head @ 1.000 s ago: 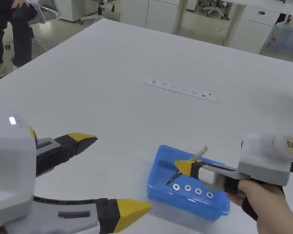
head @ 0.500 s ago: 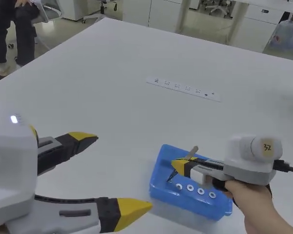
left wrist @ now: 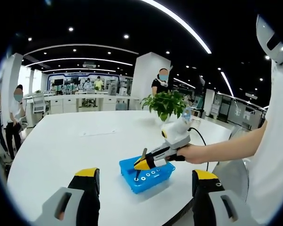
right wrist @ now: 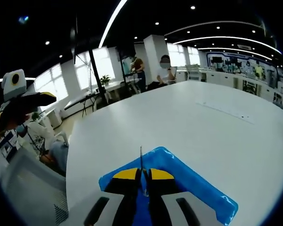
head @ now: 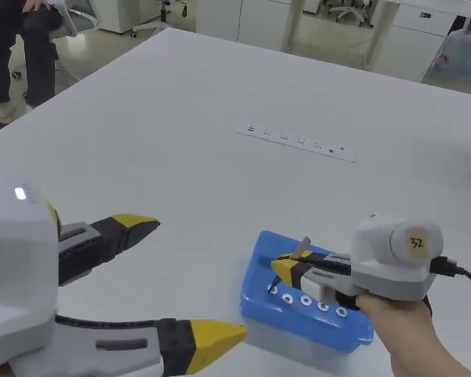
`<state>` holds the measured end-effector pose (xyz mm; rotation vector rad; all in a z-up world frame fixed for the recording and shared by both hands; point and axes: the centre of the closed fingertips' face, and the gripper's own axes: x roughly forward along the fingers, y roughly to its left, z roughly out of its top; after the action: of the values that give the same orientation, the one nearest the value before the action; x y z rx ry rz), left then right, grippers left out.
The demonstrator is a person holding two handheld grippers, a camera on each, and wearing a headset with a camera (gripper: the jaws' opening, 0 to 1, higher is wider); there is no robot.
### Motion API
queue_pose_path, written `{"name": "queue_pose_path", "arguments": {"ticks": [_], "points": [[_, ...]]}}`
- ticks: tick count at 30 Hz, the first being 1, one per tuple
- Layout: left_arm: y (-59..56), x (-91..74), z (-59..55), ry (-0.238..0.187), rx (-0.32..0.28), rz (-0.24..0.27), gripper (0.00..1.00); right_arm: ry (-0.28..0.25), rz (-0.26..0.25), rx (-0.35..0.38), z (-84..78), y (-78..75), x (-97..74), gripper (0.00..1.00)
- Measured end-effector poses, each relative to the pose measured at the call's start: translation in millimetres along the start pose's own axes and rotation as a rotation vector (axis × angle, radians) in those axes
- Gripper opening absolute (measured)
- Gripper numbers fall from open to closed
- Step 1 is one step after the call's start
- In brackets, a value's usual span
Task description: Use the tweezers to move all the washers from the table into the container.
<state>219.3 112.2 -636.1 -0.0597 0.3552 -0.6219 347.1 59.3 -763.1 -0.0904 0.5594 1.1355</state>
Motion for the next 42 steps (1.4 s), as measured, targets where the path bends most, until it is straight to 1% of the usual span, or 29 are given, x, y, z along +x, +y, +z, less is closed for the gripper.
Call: {"name": "queue_pose_path", "arguments": {"ticks": [3, 5, 6, 8, 11, 12, 15, 16, 17, 18, 19, 20, 21, 22, 23, 25, 27, 29, 30, 31, 32, 33, 34, 35, 36, 38, 39, 41, 42], "points": [[-2.1, 4.4, 2.9, -0.003, 0.006, -0.013, 0.78, -0.047, -0.008, 0.005, 8.8, 2.5, -10.7, 0.04], [-5.3, 8.2, 2.9, 0.002, 0.012, -0.032, 0.77, -0.09, -0.009, -0.004, 17.0, 7.4, -22.1, 0.04], [-7.8, 11.4, 2.8, 0.005, 0.015, -0.046, 0.77, -0.122, -0.011, -0.009, 22.3, 10.3, -30.4, 0.04], [-12.6, 17.3, 2.4, 0.013, 0.019, -0.07, 0.76, -0.163, -0.011, -0.024, 27.9, 17.3, -45.6, 0.04], [-19.1, 25.1, 2.5, 0.021, 0.031, -0.103, 0.74, -0.191, -0.005, -0.035, 27.1, 28.4, -63.6, 0.04], [-23.1, 29.0, 2.4, 0.025, 0.036, -0.127, 0.73, -0.194, 0.0, -0.04, 26.1, 31.7, -67.5, 0.04], [-32.5, 38.2, 2.4, 0.036, 0.052, -0.184, 0.68, -0.184, 0.028, -0.067, 19.0, 47.7, -78.2, 0.04], [-36.6, 41.8, 2.5, 0.039, 0.06, -0.211, 0.66, -0.167, 0.042, -0.089, 14.9, 53.0, -80.5, 0.04], [-39.8, 44.5, 2.5, 0.042, 0.066, -0.232, 0.64, -0.128, 0.057, -0.124, 5.7, 59.6, -82.9, 0.04], [-43.0, 46.9, 1.8, 0.048, 0.076, -0.255, 0.61, -0.106, 0.063, -0.145, 0.5, 63.0, -84.4, 0.03], [-48.5, 50.1, 1.1, 0.051, 0.093, -0.298, 0.56, -0.062, 0.077, -0.171, -9.0, 68.5, -85.8, 0.03], [-51.9, 52.2, 0.6, 0.054, 0.103, -0.327, 0.51, -0.032, 0.082, -0.185, -15.3, 70.9, -86.7, 0.03], [-56.4, 54.9, -1.8, 0.069, 0.111, -0.368, 0.45, 0.01, 0.089, -0.194, -24.1, 74.3, -89.0, 0.03], [-59.0, 56.8, -3.7, 0.083, 0.119, -0.393, 0.39, 0.03, 0.099, -0.208, -28.7, 77.0, -90.5, 0.03], [-61.7, 60.2, -5.4, 0.095, 0.141, -0.42, 0.35, 0.057, 0.109, -0.234, -35.4, 79.7, -93.3, 0.03], [-65.5, 65.0, -7.0, 0.104, 0.17, -0.45, 0.32, 0.102, 0.113, -0.271, -43.8, 81.5, -97.1, 0.03], [-72.3, 71.0, -10.2, 0.123, 0.188, -0.485, 0.31, 0.157, 0.116, -0.321, -52.1, 82.5, -99.8, 0.03], [-80.8, 74.2, -14.1, 0.14, 0.215, -0.528, 0.3, 0.189, 0.117, -0.356, -56.5, 83.3, -100.2, 0.03], [-87.0, 77.6, -16.6, 0.15, 0.227, -0.551, 0.29, 0.211, 0.123, -0.382, -59.2, 84.5, -99.8, 0.03], [-90.9, 79.8, -17.3, 0.15, 0.231, -0.564, 0.27, 0.23, 0.129, -0.403, -61.8, 85.9, -99.3, 0.03], [-97.1, 82.7, -18.2, 0.148, 0.232, -0.59, 0.25, 0.241, 0.133, -0.417, -63.2, 86.8, -98.3, 0.03], [-100.6, 84.1, -18.5, 0.145, 0.228, -0.606, 0.21, 0.257, 0.14, -0.435, -65.2, 88.3, -97.7, 0.03], [-106.7, 86.3, -19.3, 0.143, 0.207, -0.638, 0.19, 0.265, 0.146, -0.444, -66.3, 89.7, -96.7, 0.03], [-109.4, 87.8, -21.3, 0.153, 0.186, -0.654, 0.18, 0.268, 0.151, -0.446, -67.1, 90.7, -95.8, 0.03], [-110.4, 90.4, -26.5, 0.177, 0.192, -0.667, 0.18, 0.274, 0.155, -0.454, -67.9, 91.4, -94.7, 0.03], [-112.5, 92.3, -36.6, 0.22, 0.244, -0.687, 0.18, 0.284, 0.161, -0.466, -69.4, 91.7, -94.0, 0.03], [-113.7, 92.5, -39.2, 0.232, 0.254, -0.696, 0.18, 0.287, 0.161, -0.471, -69.7, 91.5, -94.3, 0.03], [-117.2, 93.1, -39.5, 0.234, 0.252, -0.715, 0.17, 0.297, 0.16, -0.479, -70.8, 90.0, -94.0, 0.03], [-117.5, 93.5, -39.0, 0.232, 0.25, -0.717, 0.14, 0.301, 0.159, -0.482, -71.3, 89.2, -94.0, 0.03]]}}
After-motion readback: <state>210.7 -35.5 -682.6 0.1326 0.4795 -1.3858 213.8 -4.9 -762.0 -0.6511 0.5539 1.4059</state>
